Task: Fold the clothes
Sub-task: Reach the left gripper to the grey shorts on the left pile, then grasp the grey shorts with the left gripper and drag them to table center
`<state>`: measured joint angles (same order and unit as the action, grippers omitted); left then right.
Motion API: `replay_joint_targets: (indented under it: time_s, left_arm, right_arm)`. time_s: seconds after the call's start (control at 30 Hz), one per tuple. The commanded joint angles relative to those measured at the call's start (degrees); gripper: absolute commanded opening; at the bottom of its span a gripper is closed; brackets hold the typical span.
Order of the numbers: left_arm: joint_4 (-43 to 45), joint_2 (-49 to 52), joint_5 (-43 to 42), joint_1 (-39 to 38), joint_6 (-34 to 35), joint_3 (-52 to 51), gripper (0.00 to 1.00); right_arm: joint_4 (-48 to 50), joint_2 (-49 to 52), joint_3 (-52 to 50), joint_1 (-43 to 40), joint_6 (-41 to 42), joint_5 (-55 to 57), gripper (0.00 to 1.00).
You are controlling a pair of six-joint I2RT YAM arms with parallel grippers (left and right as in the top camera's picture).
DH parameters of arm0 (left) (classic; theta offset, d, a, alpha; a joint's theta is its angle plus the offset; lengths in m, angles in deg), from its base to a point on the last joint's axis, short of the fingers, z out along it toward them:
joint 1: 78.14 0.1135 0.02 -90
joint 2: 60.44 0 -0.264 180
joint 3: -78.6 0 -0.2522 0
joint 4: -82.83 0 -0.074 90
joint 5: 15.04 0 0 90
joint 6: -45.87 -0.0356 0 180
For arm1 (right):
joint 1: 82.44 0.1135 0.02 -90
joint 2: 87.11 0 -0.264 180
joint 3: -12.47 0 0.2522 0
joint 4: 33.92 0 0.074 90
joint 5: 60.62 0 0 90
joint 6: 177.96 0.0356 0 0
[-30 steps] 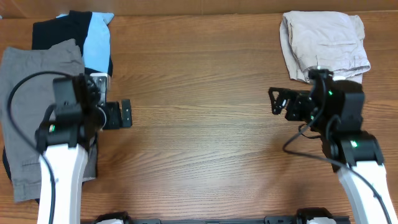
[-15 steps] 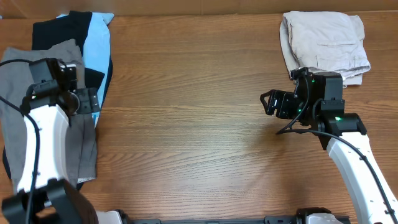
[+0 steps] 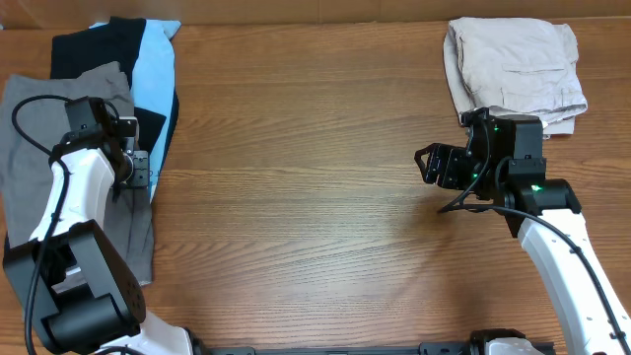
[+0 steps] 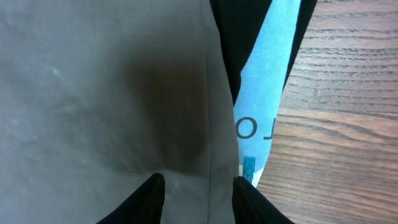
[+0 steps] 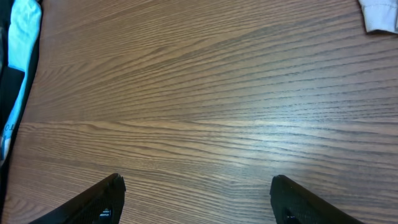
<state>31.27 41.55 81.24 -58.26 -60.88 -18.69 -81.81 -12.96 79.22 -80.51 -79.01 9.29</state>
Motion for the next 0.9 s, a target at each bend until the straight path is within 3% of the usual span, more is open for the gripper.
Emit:
replay_joint_targets:
  time_s: [0.0, 0.07, 0.13, 0.27, 0.33, 0.57, 0.77, 0.87]
  left_arm:
    - [0.9, 2.6, -0.2, 0.0, -1.0, 1.1, 0.42]
    - [1.5, 4.1, -0.3, 0.0, -1.0, 1.1, 0.42]
    - [1.7, 5.3, -0.1, 0.0, -1.0, 1.1, 0.36]
    - [1.7, 5.4, 0.4, 0.0, -1.0, 1.1, 0.12]
    - [1.6, 5.3, 1.0, 0.0, -1.0, 1.5, 0.05]
    - [-5.7, 5.3, 1.7, -0.8, -0.8, 8.2, 0.04]
    - [-20.6, 5.3, 1.3, -2.4, 3.0, 22.4, 0.04]
    - [-27.8, 5.3, -3.8, -3.7, 4.1, 29.4, 0.04]
  right_arm:
    - [0.0, 0.0, 1.4, 0.3, -0.4, 0.5, 0.78]
    - [-0.1, 0.0, 1.4, 0.3, -0.4, 0.5, 0.78]
    - [-0.1, 0.0, 1.4, 0.3, -0.4, 0.5, 0.78]
    - [-0.1, 0.0, 1.4, 0.3, -0.4, 0.9, 0.78]
    - [-0.1, 0.0, 1.4, 0.3, -0.4, 1.4, 0.78]
    - [-0.1, 0.0, 1.4, 0.3, -0.4, 1.6, 0.78]
    - [-0.1, 0.0, 1.4, 0.3, -0.4, 1.6, 0.77]
    - [-0.1, 0.0, 1.4, 0.3, -0.4, 1.6, 0.77]
